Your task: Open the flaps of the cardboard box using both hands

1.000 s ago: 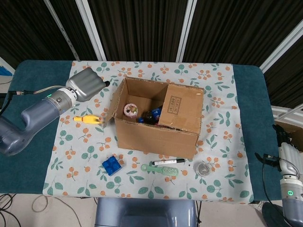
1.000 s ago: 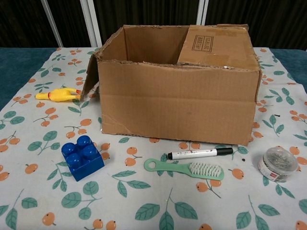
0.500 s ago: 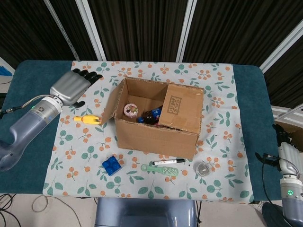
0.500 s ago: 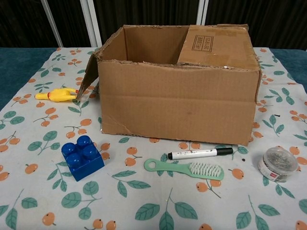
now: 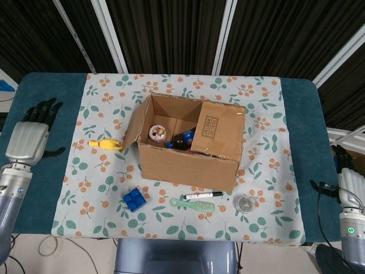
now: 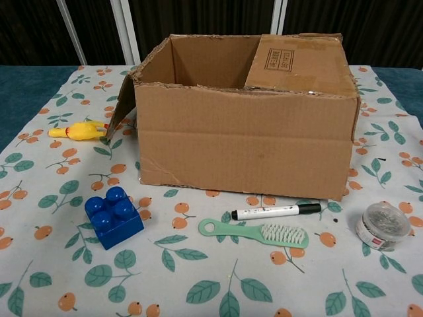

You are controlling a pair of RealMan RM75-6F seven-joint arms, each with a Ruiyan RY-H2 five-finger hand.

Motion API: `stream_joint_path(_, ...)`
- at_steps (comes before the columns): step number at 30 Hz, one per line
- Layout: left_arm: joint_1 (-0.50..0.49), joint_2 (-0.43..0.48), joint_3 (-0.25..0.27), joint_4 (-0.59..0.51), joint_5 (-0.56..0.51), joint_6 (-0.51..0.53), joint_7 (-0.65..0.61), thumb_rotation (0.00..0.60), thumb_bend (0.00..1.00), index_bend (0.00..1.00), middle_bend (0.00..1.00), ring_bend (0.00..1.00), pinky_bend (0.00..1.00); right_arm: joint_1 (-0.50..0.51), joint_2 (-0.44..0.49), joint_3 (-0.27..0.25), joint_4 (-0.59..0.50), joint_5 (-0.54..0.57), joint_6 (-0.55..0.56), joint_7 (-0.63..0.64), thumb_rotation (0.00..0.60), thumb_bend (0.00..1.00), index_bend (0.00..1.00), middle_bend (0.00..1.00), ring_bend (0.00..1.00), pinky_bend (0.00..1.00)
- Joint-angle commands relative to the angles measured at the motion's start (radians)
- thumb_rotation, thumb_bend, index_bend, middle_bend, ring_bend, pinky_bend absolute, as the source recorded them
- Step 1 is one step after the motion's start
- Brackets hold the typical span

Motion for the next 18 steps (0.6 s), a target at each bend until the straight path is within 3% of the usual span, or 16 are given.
stream_joint_path(1,0.104,-0.091,0.012,0.033,0.049,0.103,0.025,0.6,0.1,0.0,0.0,0.02,0.11,0.005,0.014,0.003,-0.001,-0.009,0.004,-0.014,0.6,0.26,0.0,0.0,0.0,0.21)
stream_joint_path(8,0.191,-0.151,-0.011,0.106,0.083,0.127,-0.017,0.6,0.1,0.0,0.0,0.01,0.11,0.053,0.087,0.036,-0.016,-0.053,-0.016,-0.047,0.6,0.26,0.0,0.0,0.0,0.21)
stream_joint_path(14,0.214,-0.147,-0.035,0.124,0.098,0.083,-0.065,0.6,0.1,0.0,0.0,0.01,0.11,0.179,0.185,0.086,-0.018,-0.167,-0.088,-0.108,0.6,0.27,0.0,0.0,0.0,0.21)
stream_joint_path(18,0.226,-0.142,-0.059,0.134,0.103,0.066,-0.081,0.6,0.1,0.0,0.0,0.01,0.11,0.277,0.229,0.121,-0.026,-0.185,-0.182,-0.135,0.6,0.3,0.04,0.01,0.01,0.21)
